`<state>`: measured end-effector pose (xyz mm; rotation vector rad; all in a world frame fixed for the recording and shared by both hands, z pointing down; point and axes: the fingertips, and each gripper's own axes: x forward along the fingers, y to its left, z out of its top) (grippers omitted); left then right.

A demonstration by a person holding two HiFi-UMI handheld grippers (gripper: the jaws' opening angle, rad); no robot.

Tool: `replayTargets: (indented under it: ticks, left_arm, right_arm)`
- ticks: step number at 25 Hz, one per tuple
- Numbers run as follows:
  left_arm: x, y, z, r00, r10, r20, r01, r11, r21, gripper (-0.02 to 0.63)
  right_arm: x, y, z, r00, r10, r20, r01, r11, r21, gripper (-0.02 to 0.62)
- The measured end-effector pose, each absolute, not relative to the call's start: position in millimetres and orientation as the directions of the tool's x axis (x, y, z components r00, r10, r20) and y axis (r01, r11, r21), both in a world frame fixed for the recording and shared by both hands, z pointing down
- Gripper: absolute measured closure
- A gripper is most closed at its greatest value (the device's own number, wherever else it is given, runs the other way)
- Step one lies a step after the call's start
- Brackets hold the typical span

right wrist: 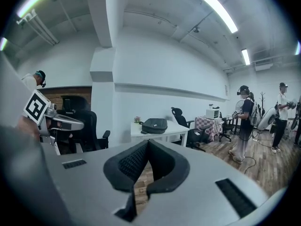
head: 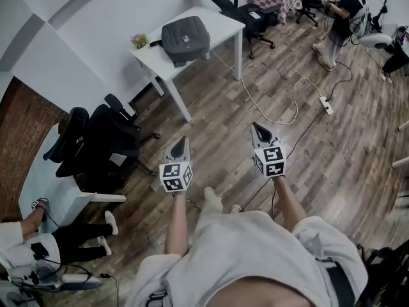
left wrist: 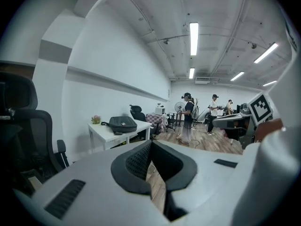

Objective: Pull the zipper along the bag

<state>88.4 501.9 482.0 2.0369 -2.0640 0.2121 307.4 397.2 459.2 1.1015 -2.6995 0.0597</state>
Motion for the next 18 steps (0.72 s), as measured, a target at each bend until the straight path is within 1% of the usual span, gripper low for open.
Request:
replayTargets:
  ticks: [9,18]
  left_arm:
    - [50.5,442.2,503.9,0.013,-0.960,0.279,-0.997,0.010,0.080,0.580]
    - [-27.8,327.8,504.3,0.082,-0.960,0.268,-0.993,-0.055,0.104,0.580]
  right_arm:
    - [270.6,342.3,477.2,-0.683,-0.690,0.241,-0.699,0.712,0.057,0.581]
    - [184.5,245.6,467.9,-0.651,-0.713,0.261,-0.716,0.691,0.099,0.581]
